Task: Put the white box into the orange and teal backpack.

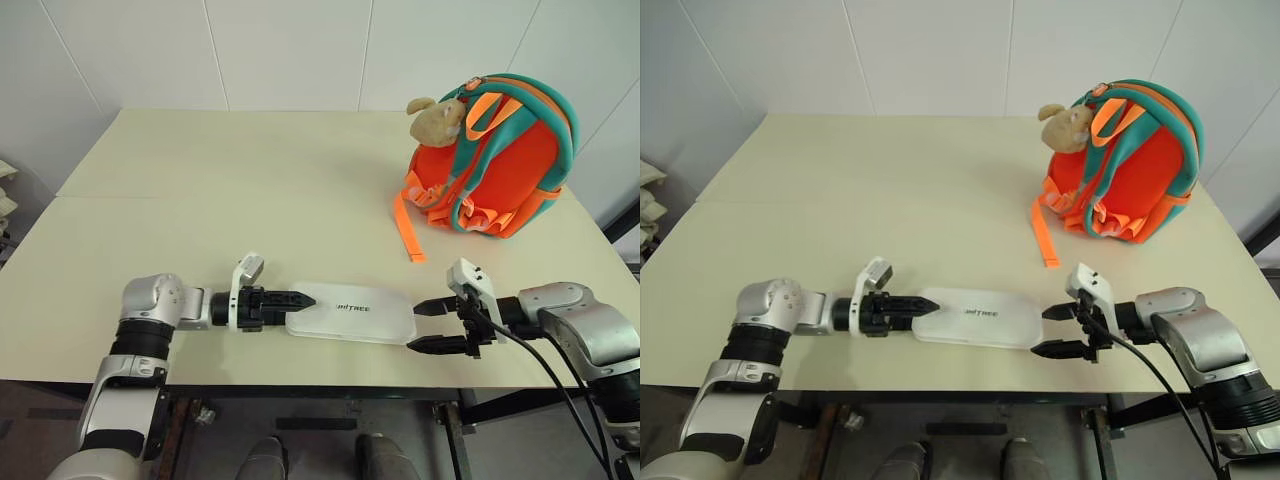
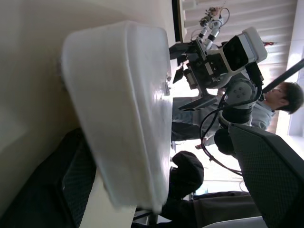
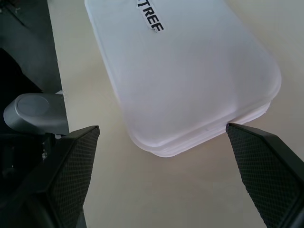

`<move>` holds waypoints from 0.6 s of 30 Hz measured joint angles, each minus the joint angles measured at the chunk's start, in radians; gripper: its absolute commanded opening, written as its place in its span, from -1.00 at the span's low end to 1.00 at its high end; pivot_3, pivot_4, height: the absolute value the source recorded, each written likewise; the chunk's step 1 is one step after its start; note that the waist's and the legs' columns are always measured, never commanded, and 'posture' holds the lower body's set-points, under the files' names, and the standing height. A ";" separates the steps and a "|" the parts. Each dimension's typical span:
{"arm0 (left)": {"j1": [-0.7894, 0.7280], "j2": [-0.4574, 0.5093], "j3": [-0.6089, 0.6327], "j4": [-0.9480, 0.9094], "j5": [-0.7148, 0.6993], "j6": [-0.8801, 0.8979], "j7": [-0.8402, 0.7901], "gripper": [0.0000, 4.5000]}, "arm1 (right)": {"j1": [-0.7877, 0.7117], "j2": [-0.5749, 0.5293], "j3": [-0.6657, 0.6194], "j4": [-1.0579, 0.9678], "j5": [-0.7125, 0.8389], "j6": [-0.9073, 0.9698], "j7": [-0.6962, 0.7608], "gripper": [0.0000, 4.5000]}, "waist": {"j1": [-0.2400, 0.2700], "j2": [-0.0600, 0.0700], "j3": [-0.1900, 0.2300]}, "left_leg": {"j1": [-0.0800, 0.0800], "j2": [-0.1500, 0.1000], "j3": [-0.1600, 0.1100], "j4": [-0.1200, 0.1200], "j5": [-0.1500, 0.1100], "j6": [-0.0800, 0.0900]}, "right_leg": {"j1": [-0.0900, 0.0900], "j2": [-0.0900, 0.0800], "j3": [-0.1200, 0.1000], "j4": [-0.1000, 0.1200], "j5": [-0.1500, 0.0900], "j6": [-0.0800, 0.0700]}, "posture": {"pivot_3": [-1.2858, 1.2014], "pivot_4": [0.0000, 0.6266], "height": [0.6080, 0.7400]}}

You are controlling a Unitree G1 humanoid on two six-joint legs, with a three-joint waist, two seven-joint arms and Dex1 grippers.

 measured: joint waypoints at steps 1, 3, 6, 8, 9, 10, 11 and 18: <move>-0.007 0.002 -0.011 0.000 0.002 0.001 -0.002 0.99 | 0.000 0.000 0.000 0.003 -0.005 -0.013 -0.001 1.00 | 0.000 0.000 0.000 | 0.000 0.000 0.000 0.000 0.000 0.000 | 0.000 0.000 0.000 0.000 0.000 0.000 | 0.03 -0.52 1.00; -0.015 0.003 -0.018 0.000 0.003 0.009 0.004 0.99 | 0.000 0.000 0.000 0.003 -0.010 -0.024 -0.002 1.00 | 0.000 0.000 0.000 | 0.000 0.000 0.000 -0.001 0.000 0.000 | 0.000 0.000 0.000 0.000 0.000 0.000 | 0.03 -0.52 1.00; -0.021 0.004 -0.020 0.005 0.003 0.012 0.007 0.99 | 0.008 0.000 0.000 0.006 -0.012 -0.043 -0.002 1.00 | 0.000 0.000 0.000 | 0.000 0.000 0.000 -0.001 -0.001 0.000 | 0.000 0.000 0.000 0.000 0.000 0.000 | 0.03 -0.52 1.00; -0.033 -0.001 -0.022 0.028 0.004 0.011 0.007 0.99 | 0.015 0.001 0.000 0.014 -0.016 -0.054 -0.002 1.00 | 0.001 0.000 0.000 | 0.000 0.000 0.000 0.000 -0.001 0.000 | 0.000 0.000 0.000 0.000 0.000 0.000 | 0.03 -0.52 1.00; -0.036 -0.004 -0.021 0.034 0.004 0.010 0.009 0.99 | 0.020 0.001 0.000 0.016 -0.018 -0.061 -0.002 1.00 | 0.000 0.000 0.000 | 0.000 0.000 0.000 0.000 -0.001 0.000 | 0.000 0.000 0.000 0.000 0.000 0.000 | 0.03 -0.52 1.00; -0.039 -0.009 -0.018 0.040 0.005 0.007 0.012 0.99 | 0.026 0.001 0.000 0.018 -0.021 -0.065 -0.002 1.00 | 0.001 0.000 0.000 | 0.000 0.000 0.000 0.000 0.000 0.000 | 0.000 0.000 0.000 0.000 0.000 0.000 | 0.03 -0.52 1.00; -0.040 -0.013 -0.017 0.044 0.005 0.004 0.013 0.99 | 0.031 0.001 0.000 0.018 -0.022 -0.066 -0.002 1.00 | 0.001 0.000 0.000 | 0.000 0.000 0.000 0.000 0.000 0.000 | 0.000 0.000 0.000 0.000 0.000 0.000 | 0.03 -0.52 1.00; -0.066 -0.041 -0.013 0.100 0.008 -0.004 0.021 0.99 | 0.065 0.000 -0.001 0.019 -0.036 -0.105 -0.002 1.00 | 0.004 0.000 0.000 | 0.000 0.000 0.000 0.000 0.000 0.000 | 0.001 0.000 0.000 0.000 0.000 0.000 | 0.03 -0.52 1.00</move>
